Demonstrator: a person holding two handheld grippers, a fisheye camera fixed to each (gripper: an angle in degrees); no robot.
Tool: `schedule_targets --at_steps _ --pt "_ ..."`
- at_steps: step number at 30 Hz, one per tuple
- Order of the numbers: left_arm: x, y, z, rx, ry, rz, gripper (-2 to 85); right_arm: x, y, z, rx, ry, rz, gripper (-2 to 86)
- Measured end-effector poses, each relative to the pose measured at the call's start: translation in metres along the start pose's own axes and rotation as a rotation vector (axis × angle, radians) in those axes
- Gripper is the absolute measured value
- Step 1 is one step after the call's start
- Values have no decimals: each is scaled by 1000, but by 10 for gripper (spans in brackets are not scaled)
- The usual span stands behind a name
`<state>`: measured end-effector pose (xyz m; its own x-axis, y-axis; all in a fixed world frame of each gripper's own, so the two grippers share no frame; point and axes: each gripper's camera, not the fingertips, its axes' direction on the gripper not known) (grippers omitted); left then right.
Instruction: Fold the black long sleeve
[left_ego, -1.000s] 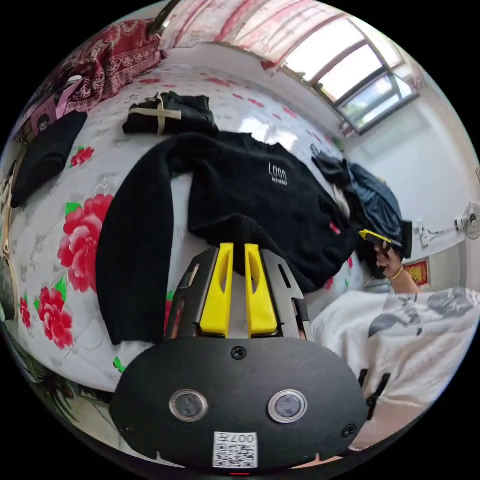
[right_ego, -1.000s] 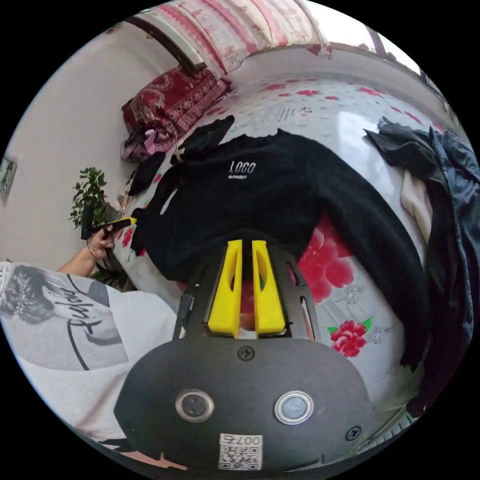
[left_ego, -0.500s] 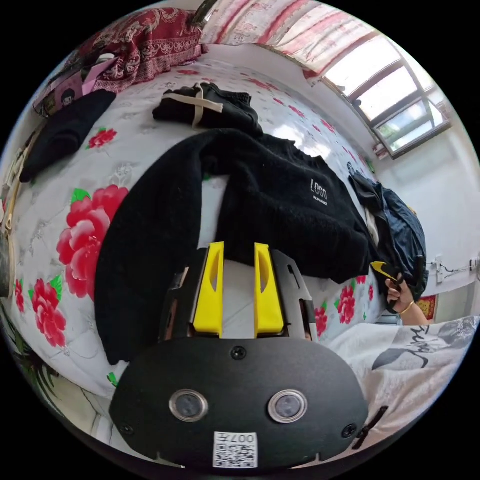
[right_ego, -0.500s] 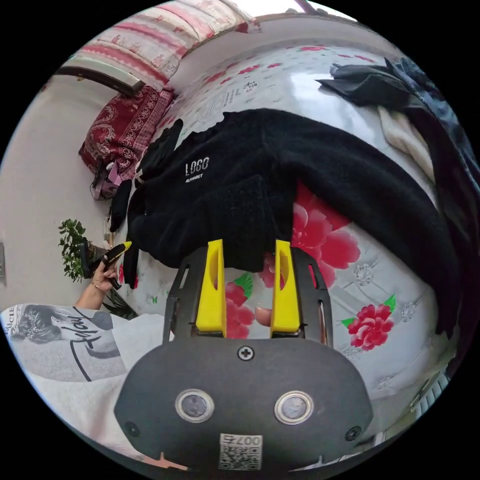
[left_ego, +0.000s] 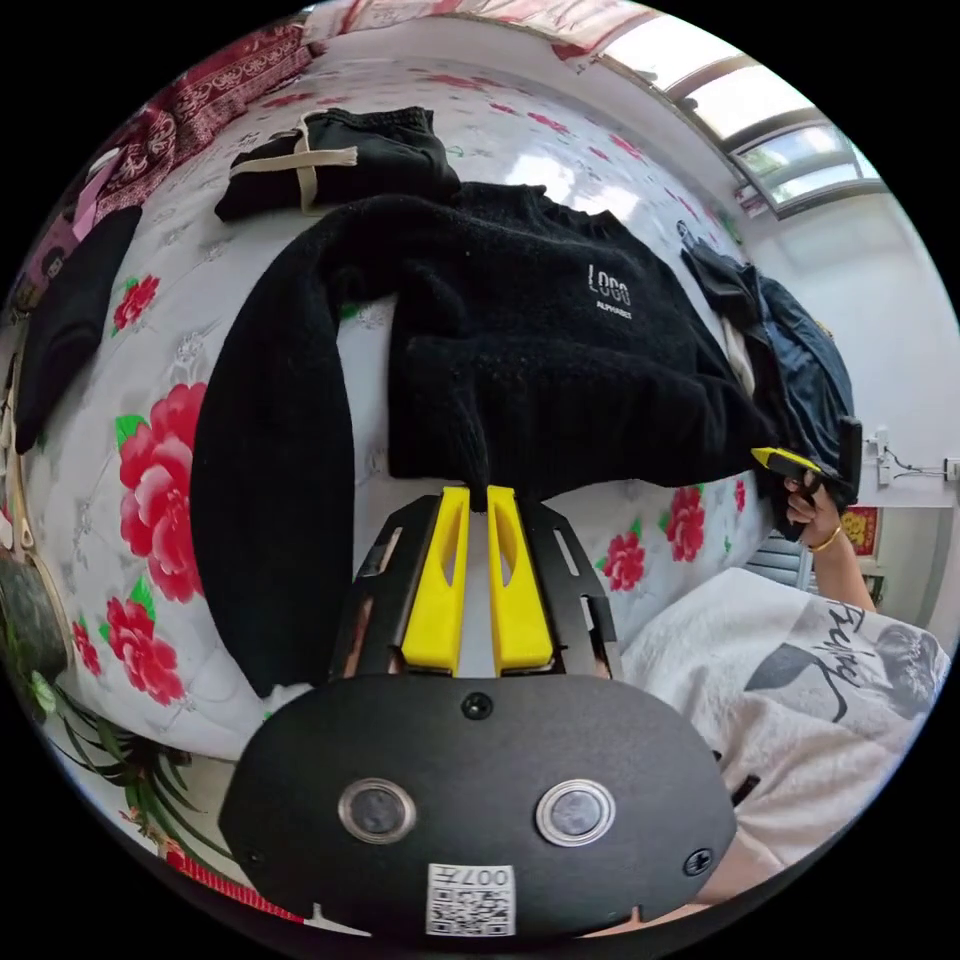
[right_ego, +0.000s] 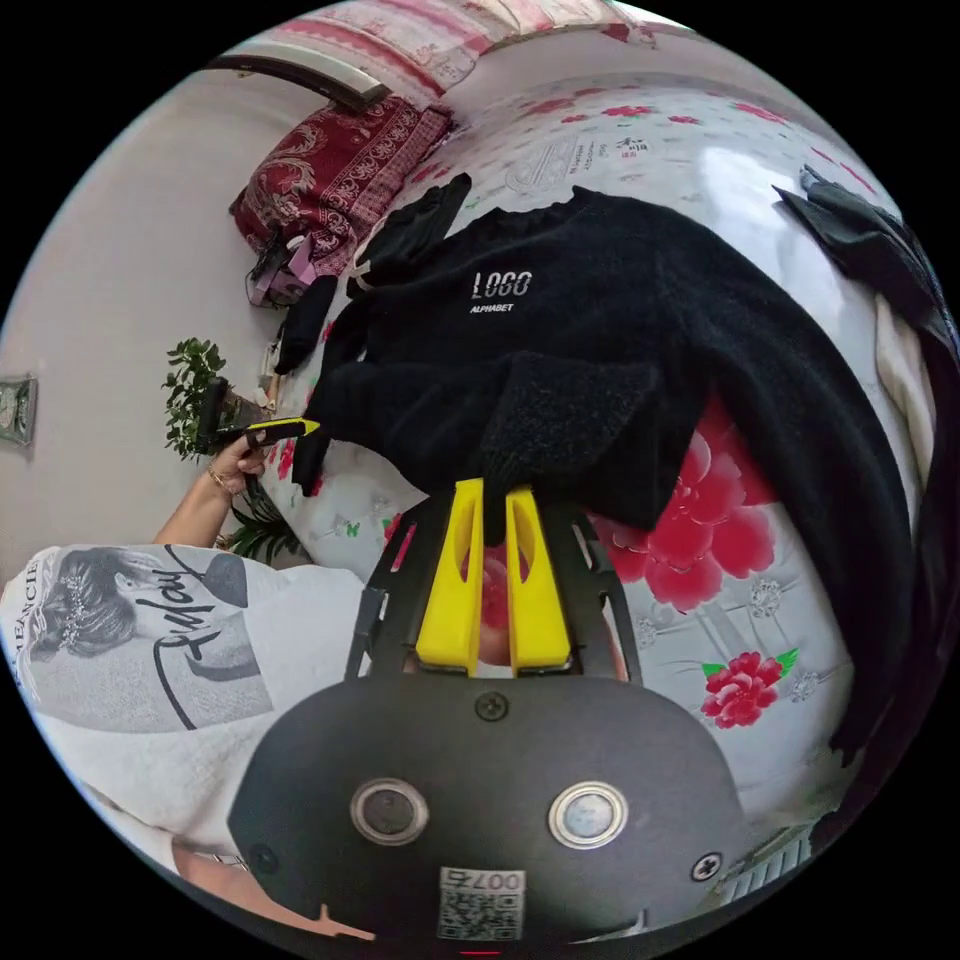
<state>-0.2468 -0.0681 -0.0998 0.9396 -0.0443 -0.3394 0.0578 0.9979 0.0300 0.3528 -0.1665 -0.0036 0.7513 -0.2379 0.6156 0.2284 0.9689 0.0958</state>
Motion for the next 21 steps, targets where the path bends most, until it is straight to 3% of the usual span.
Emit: schedule_targets --at_steps 7,14,18,21 --pt "-20 92 -38 88 194 -115 8 -17 67 -37 50 -103 -46 5" --pt "-27 172 -11 -22 141 -200 7 -40 118 -11 -127 -63 -94 5" --pt "-38 202 34 -60 207 -331 4 -39 146 44 -301 46 -24 3" --pt "-26 212 43 -75 148 -315 6 -44 164 49 -280 69 1 3"
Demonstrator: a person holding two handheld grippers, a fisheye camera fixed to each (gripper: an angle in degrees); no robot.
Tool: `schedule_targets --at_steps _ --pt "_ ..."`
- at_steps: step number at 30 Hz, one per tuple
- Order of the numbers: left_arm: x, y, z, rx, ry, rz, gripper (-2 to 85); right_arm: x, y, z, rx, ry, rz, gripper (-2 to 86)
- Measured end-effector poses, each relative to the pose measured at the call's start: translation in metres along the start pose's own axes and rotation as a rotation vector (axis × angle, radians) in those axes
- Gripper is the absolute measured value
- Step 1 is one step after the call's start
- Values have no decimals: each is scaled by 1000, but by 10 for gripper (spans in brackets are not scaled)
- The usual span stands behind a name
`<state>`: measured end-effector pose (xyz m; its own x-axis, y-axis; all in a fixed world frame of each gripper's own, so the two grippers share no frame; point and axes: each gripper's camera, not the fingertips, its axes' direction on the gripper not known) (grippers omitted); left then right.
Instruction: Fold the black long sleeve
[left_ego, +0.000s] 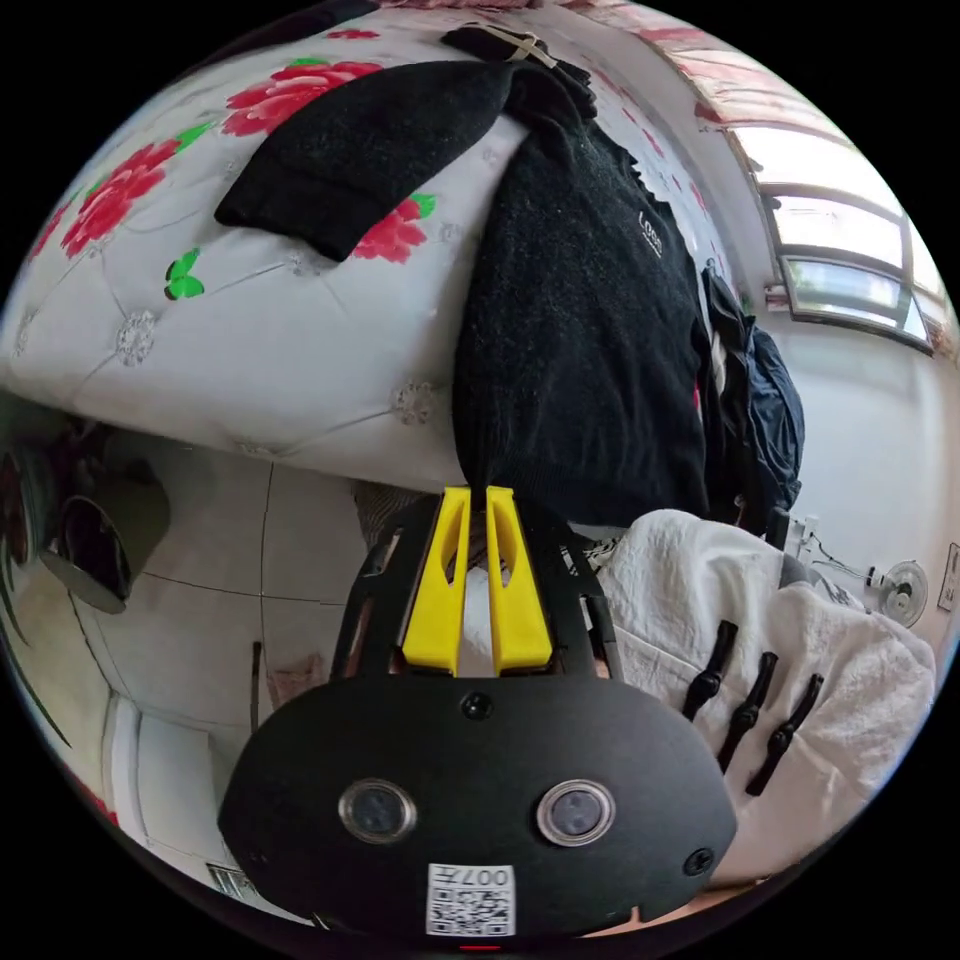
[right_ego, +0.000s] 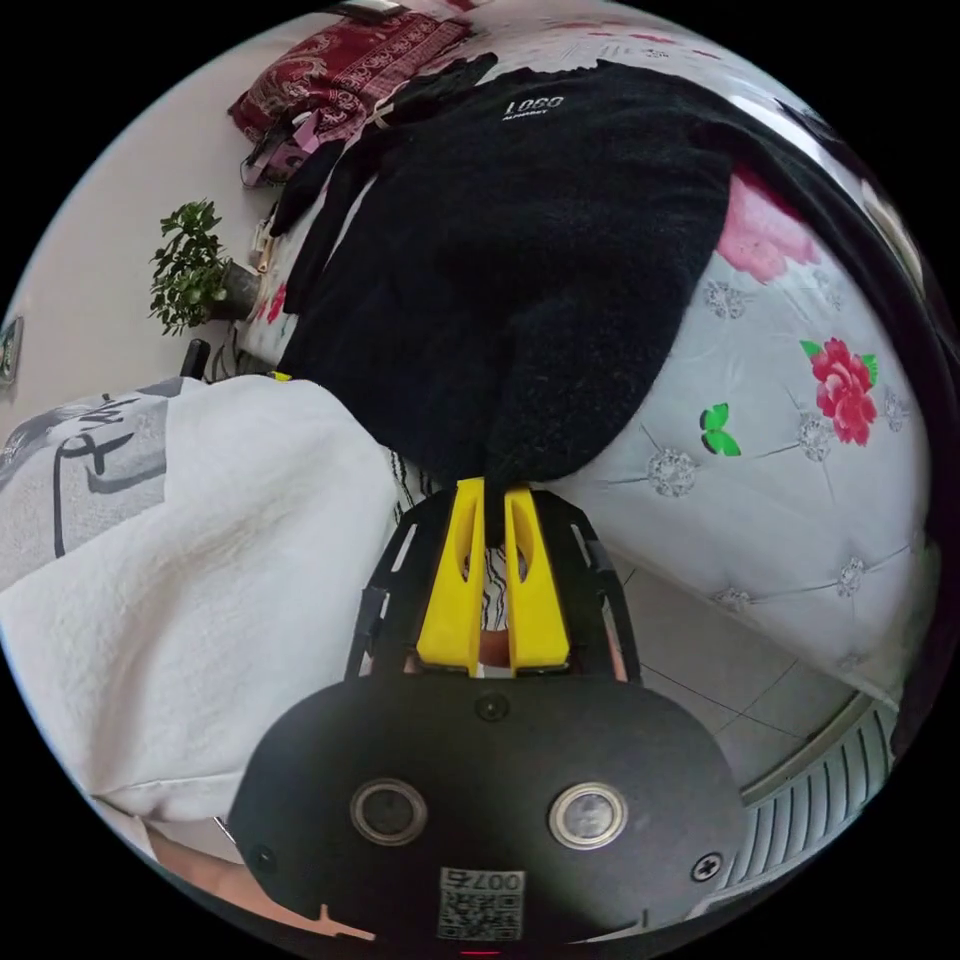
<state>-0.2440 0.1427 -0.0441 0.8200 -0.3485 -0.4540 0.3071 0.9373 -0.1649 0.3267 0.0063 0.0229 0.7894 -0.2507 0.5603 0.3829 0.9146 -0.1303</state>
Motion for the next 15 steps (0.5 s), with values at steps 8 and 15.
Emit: schedule_targets --at_steps 8,15 --pt "8 29 36 -16 -134 -3 40 1 21 36 -75 131 119 12" --pt "38 33 -20 330 -479 71 79 -32 23 -26 119 449 39 14"
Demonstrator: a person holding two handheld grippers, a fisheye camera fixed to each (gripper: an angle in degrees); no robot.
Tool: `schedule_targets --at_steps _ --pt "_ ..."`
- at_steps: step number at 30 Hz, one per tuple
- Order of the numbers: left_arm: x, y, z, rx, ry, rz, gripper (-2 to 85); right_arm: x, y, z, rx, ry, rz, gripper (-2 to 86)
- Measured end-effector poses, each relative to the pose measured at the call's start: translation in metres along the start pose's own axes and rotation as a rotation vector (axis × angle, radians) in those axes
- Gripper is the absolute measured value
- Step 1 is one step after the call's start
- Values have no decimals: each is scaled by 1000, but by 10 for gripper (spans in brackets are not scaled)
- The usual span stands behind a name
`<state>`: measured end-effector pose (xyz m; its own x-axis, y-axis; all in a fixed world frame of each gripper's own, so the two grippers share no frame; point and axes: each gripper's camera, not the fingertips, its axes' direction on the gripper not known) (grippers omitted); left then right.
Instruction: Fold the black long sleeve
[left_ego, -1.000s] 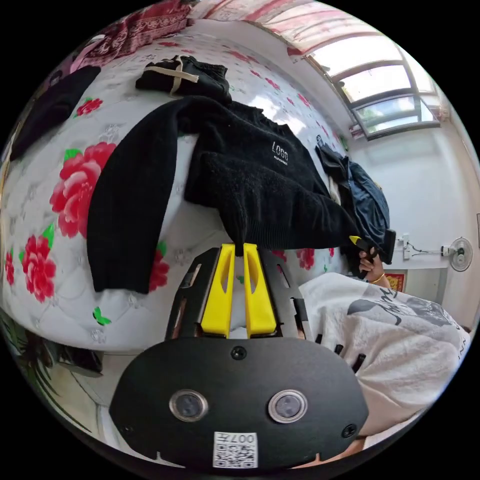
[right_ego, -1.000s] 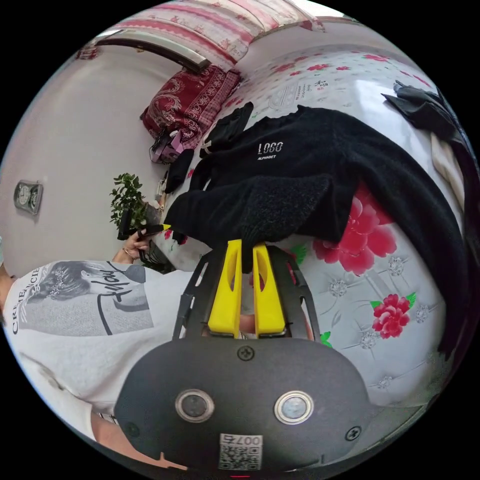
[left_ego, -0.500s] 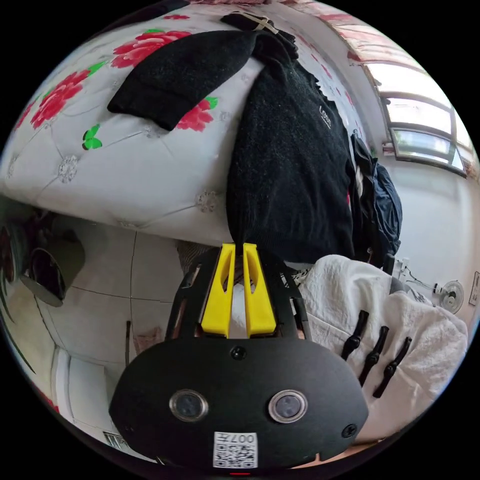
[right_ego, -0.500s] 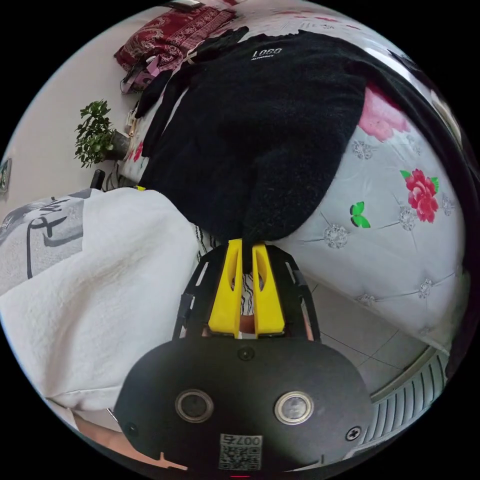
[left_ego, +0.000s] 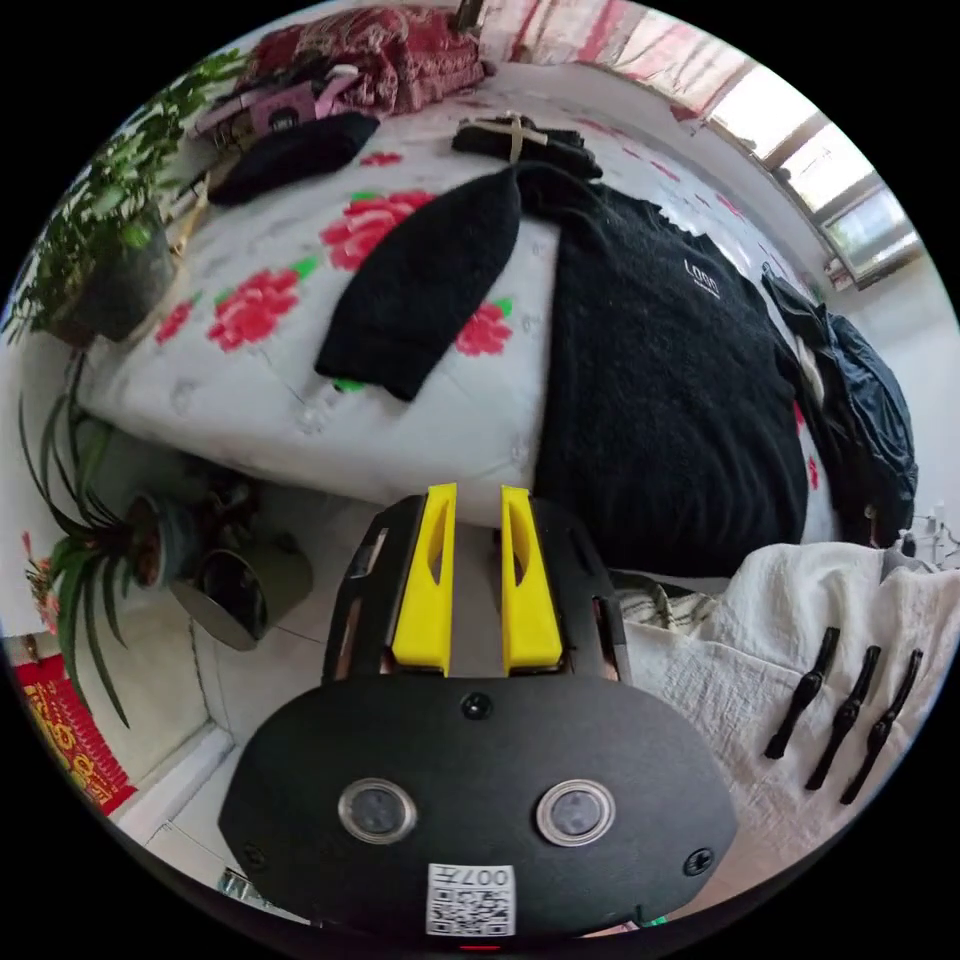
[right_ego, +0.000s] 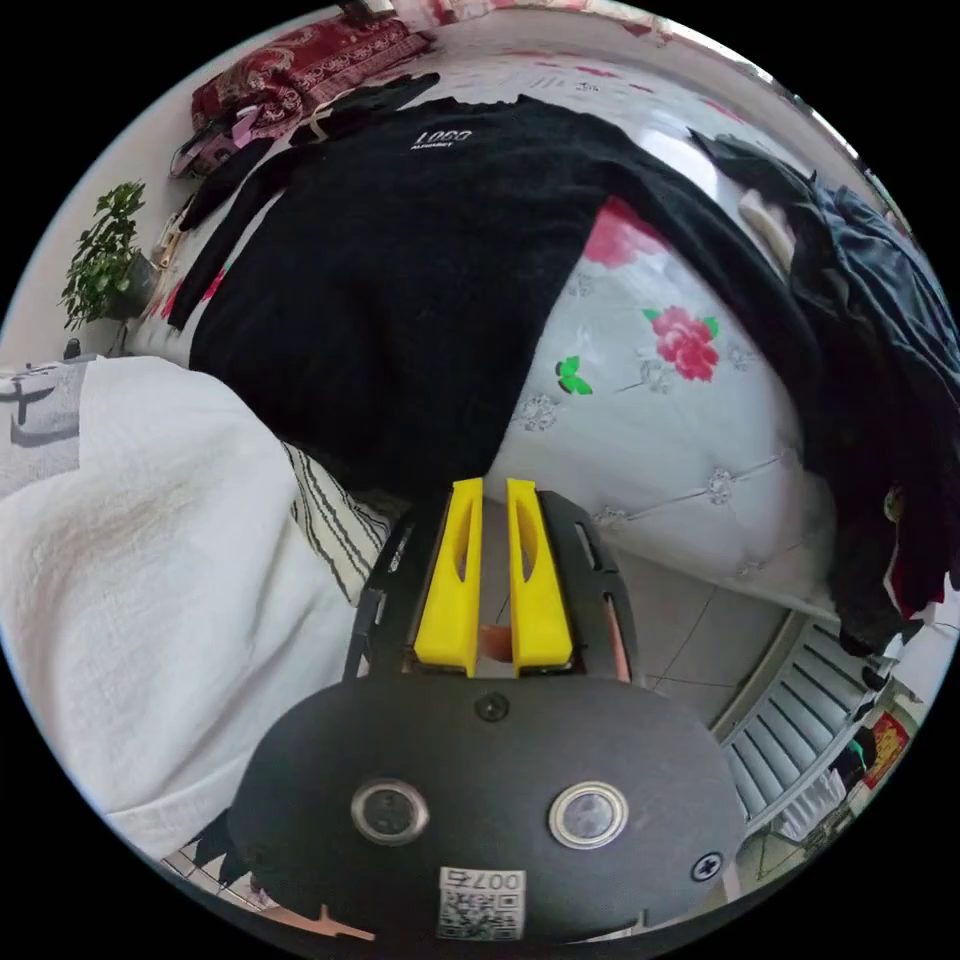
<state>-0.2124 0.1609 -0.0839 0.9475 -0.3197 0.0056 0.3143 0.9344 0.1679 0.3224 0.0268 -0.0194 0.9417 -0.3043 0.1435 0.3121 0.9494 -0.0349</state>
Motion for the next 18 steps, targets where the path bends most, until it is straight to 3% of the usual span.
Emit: schedule_targets --at_steps 7,10,16,18 --pt "-11 -64 31 51 -186 -157 98 -49 -71 4 71 -144 -73 7" --pt "-17 -82 76 -137 -241 -211 105 -85 -90 -2 97 -182 -146 3" --pt "-31 -84 84 -122 -166 -203 21 -133 -98 -8 36 -25 -339 -2" --pt "-54 -85 57 4 -79 -251 7 -136 -96 -10 23 39 -367 -2"
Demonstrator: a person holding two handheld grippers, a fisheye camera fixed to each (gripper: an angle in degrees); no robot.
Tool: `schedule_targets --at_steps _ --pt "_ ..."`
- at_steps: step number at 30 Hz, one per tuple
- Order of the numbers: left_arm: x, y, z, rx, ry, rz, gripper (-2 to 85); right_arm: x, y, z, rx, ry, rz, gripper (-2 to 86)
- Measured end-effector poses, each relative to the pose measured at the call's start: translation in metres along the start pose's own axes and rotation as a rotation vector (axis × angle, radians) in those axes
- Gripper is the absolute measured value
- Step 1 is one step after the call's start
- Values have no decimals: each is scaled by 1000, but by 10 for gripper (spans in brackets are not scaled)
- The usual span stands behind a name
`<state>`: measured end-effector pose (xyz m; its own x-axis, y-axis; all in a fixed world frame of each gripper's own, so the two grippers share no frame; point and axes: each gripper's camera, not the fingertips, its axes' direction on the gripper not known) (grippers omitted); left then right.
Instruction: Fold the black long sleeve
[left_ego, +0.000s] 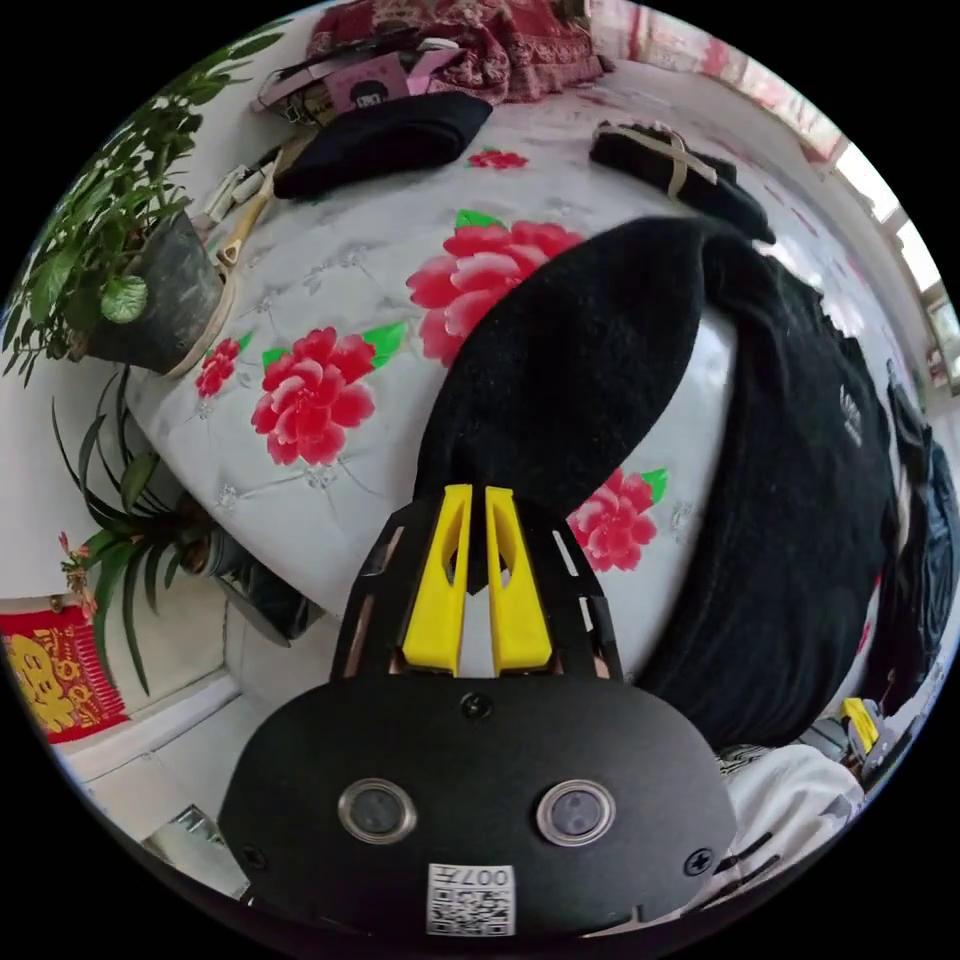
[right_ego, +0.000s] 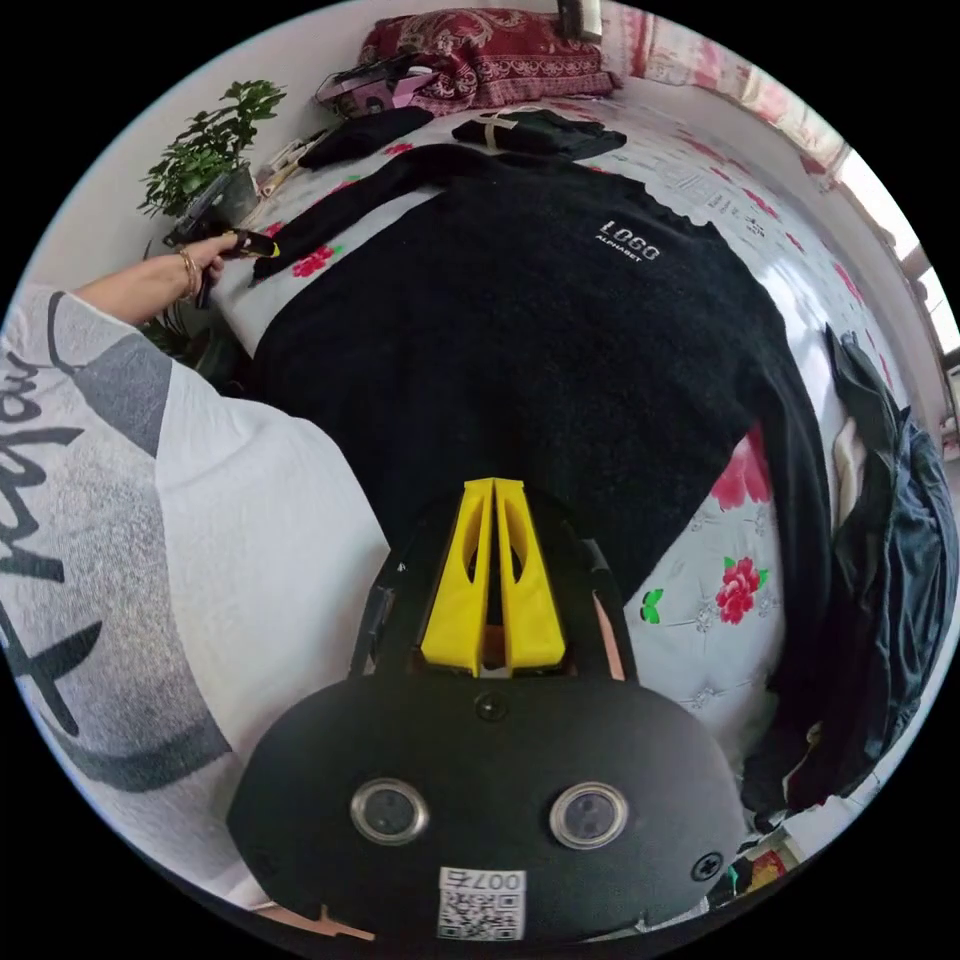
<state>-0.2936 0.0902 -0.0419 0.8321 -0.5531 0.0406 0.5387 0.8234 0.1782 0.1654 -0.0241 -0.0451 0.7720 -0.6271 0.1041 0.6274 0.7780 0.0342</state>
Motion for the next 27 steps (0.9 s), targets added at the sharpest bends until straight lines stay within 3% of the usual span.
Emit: schedule_targets --at_steps 5,8,11,13,16,18,19,21,23,27 --pt "-31 -23 -110 410 176 27 -2 8 1 -6 -31 76 27 -2" --pt "-59 -35 -151 604 305 -91 -4 17 -1 -8 -8 46 80 -2" --pt "-79 -44 -140 633 349 -286 -4 25 -5 -6 5 23 138 -2" --pt "-72 -52 -136 639 399 -285 -3 29 -3 -8 20 20 163 -2" --pt "-14 -66 -157 669 481 -83 0 36 3 -14 37 30 205 -2" --pt "71 -57 -197 754 637 269 9 45 8 -19 50 35 247 -2" --pt "95 -51 -206 765 685 384 13 52 12 -22 68 38 285 -1" --pt "181 -15 -225 737 822 808 43 65 20 -26 104 27 352 -1" --pt "225 12 -217 671 815 1013 87 81 29 -28 142 7 434 0" --pt "257 40 -144 418 625 1040 117 120 58 -25 211 -80 647 10"
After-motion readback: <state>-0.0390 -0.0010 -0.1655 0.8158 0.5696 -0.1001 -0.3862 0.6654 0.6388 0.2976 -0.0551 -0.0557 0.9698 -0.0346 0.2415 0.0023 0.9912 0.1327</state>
